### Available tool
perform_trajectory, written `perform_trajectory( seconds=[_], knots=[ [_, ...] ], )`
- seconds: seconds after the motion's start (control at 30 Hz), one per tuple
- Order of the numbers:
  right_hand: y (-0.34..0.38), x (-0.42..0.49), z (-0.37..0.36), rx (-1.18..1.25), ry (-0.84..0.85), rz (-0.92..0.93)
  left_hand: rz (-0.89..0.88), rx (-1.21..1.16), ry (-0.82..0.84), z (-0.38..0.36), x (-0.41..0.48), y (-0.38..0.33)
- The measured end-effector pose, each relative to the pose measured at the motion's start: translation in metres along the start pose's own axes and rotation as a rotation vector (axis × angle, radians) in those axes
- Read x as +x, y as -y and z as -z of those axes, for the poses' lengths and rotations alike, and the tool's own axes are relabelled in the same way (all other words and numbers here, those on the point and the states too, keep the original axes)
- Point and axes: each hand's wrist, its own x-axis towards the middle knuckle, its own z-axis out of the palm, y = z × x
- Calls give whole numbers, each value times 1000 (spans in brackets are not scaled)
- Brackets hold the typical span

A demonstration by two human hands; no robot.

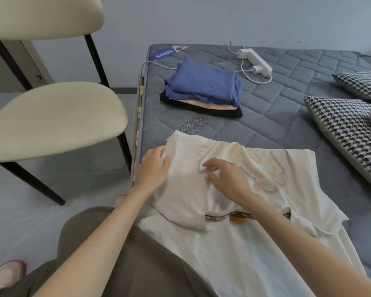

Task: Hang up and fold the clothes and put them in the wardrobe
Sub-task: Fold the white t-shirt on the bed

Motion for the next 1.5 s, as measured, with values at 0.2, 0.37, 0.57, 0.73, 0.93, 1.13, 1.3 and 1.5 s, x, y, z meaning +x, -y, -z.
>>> perform_trajectory(
  seconds=[0.2, 0.37, 0.57, 0.73, 0.93, 1.13, 1.3, 1.5],
  knots=[
    [-3, 44, -16, -79, 16, 36, 135, -29, -7, -14, 43, -23],
    [-13, 59, -28, -211, 31, 45, 225, -69, -102, -23, 64, -31],
    [-24, 55, -39, -331, 14, 70, 209, -195, -251, -29, 82, -38],
    [-46, 44, -36, -437, -34, -66, 243, -182, -245, -31, 98, -28],
    [-63, 37, -23, -403, -15, -224, 231, -68, -231, -32, 93, -34],
    [-74, 30, 15, -74, -301, -167, -256, 414, -124, -51, 57, -65],
    [-116, 19, 60, -176, -451, -283, -283, 548, 182, -91, 36, -79],
    [-159, 14, 98, -359, -456, -478, -203, 602, 214, -99, 43, -64]
  ],
)
